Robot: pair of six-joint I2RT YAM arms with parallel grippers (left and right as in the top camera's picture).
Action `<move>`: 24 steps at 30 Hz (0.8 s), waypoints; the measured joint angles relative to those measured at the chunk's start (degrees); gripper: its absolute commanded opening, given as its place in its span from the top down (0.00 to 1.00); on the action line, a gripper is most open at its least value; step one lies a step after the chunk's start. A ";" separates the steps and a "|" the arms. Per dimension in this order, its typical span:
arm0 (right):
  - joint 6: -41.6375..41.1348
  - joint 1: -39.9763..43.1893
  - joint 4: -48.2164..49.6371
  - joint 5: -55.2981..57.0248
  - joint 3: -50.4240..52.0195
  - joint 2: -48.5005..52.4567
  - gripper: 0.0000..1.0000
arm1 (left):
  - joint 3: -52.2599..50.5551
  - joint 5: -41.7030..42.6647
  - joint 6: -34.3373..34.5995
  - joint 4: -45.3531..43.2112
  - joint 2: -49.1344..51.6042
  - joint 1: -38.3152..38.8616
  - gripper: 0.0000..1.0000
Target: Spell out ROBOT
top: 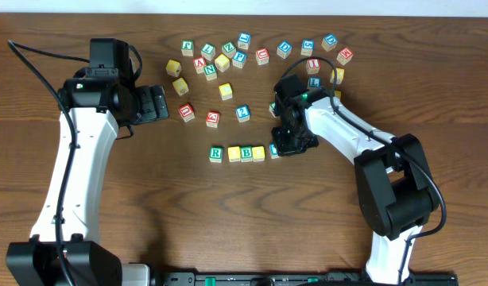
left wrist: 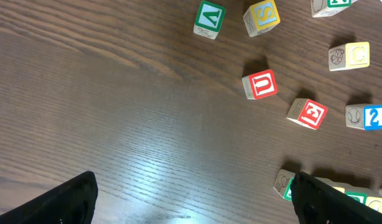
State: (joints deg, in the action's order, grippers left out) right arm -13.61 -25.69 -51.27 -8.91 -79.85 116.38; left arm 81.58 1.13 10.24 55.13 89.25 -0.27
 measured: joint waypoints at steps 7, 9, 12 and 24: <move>-3.34 -0.09 0.63 -4.94 0.00 0.00 0.96 | 0.00 0.00 0.00 0.00 0.00 0.00 0.02; -4.31 -0.11 0.98 -5.42 0.00 0.00 0.95 | 0.00 0.00 -0.02 0.00 0.00 0.00 0.03; -5.31 -0.11 1.05 -5.77 0.00 0.00 0.94 | 0.00 0.00 -0.02 0.00 0.00 0.00 0.02; -5.64 -0.11 -9.40 -0.94 -5.51 0.02 0.89 | 0.00 0.00 -0.02 0.00 0.00 0.00 0.02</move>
State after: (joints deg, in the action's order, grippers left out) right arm -19.25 -25.80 -60.66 -9.85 -85.36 116.40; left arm 81.58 1.13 10.22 55.13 89.25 -0.27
